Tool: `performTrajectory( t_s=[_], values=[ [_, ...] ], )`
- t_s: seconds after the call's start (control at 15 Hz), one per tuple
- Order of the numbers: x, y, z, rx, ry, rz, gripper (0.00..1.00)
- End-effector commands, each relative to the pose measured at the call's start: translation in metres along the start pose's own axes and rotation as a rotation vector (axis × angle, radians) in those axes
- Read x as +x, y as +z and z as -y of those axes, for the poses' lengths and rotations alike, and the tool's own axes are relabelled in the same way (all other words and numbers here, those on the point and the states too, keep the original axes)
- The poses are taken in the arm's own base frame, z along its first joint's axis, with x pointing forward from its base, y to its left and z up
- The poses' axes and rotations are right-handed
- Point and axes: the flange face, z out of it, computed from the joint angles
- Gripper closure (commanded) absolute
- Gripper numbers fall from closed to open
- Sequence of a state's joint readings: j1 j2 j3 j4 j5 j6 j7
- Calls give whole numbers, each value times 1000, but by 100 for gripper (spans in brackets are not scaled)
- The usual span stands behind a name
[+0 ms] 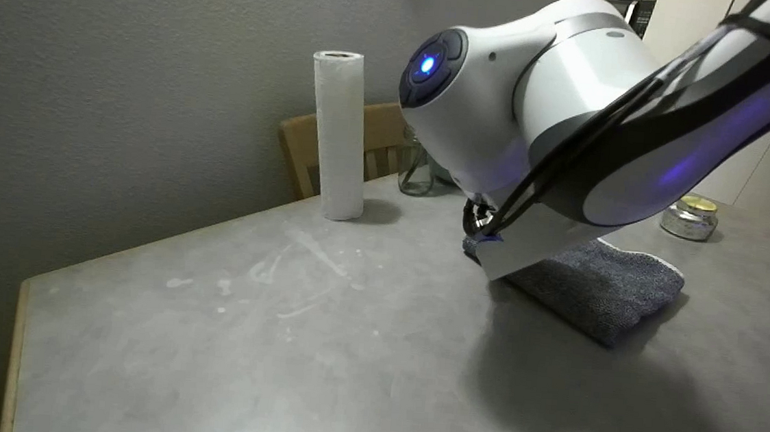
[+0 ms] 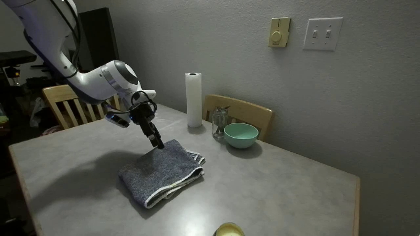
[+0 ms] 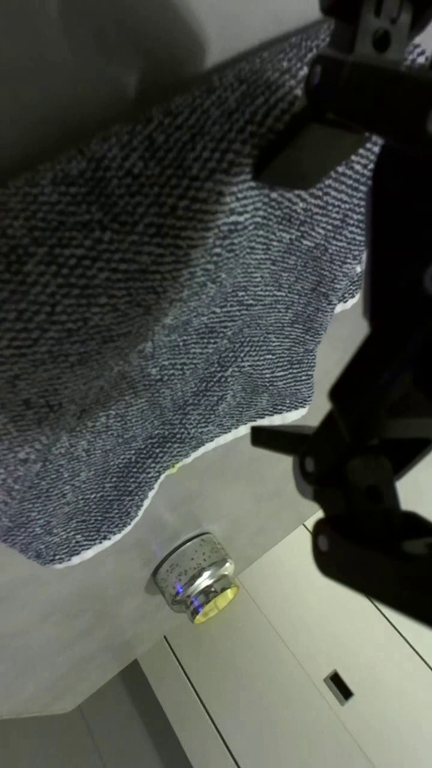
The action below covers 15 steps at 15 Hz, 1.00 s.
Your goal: Unfold and then fold the towel
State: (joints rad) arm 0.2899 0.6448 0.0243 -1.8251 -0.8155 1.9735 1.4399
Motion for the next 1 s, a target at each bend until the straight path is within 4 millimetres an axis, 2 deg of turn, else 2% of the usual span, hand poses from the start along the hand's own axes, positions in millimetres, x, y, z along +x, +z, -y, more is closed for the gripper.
performTrajectory(
  t_s=[0.0, 0.2, 0.4, 0.67, 0.93],
  values=[
    [-7, -17, 4, 67, 1, 114, 0],
    [-18, -30, 15, 117, -21, 174, 0],
    [-23, -33, 18, 126, -45, 187, 0],
    [-26, -23, 16, 102, -146, 118, 0],
    [-28, -12, 24, 178, -313, 16, 0]
  ],
)
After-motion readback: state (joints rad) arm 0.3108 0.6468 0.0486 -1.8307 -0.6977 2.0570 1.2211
